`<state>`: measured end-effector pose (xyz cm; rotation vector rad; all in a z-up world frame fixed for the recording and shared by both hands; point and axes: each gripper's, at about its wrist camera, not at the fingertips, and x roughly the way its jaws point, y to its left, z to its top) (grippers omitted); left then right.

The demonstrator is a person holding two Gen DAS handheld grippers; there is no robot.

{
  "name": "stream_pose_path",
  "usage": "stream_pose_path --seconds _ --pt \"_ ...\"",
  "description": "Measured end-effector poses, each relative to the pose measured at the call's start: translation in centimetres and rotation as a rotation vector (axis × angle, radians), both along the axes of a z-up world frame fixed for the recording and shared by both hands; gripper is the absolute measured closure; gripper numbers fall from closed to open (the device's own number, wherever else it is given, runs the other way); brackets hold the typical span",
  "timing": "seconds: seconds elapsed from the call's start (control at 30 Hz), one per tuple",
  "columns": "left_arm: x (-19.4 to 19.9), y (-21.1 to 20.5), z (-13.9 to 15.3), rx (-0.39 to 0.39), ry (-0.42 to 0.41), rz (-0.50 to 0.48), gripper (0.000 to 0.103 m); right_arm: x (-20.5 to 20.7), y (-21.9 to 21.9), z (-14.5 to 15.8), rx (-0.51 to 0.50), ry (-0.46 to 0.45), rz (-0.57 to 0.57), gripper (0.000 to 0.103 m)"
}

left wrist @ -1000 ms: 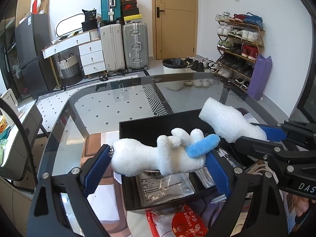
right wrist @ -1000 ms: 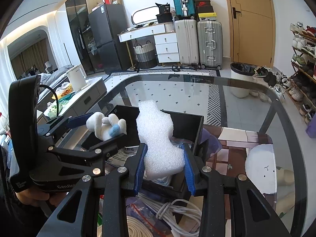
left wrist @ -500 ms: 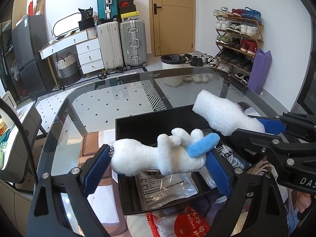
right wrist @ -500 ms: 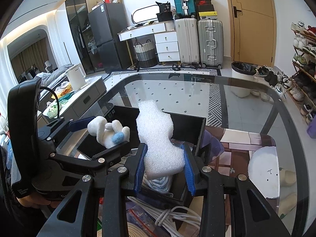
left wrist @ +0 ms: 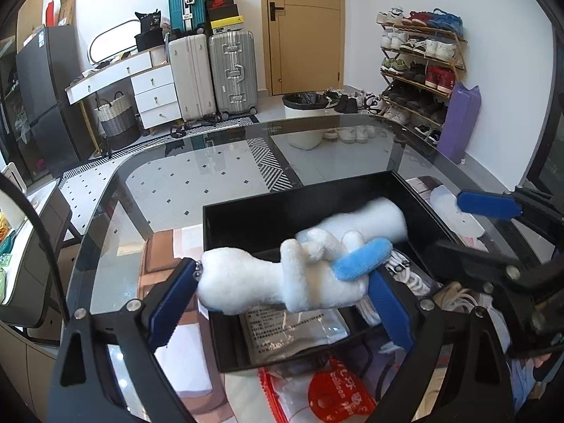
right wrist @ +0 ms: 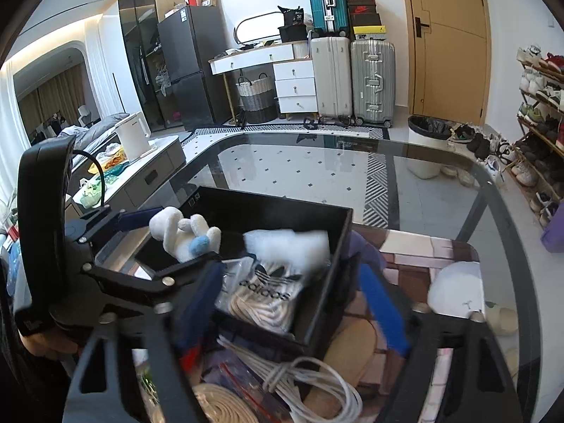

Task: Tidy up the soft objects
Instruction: 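Lower the foam and bunny into the box and open both tools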

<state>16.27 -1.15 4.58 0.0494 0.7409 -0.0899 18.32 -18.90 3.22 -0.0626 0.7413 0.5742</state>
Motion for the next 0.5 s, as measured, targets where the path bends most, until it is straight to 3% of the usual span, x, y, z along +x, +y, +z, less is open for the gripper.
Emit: stream_pose_path --seconds 0.13,0.5 --pt "-0.6 -0.3 0.4 -0.003 -0.008 -0.011 0.0 -0.9 -1.6 -0.2 0.018 -0.001 -0.022 0.006" --pt "-3.1 -0.2 1.6 -0.03 -0.044 -0.013 0.0 -3.0 -5.8 -1.5 0.047 0.027 -0.088 0.001"
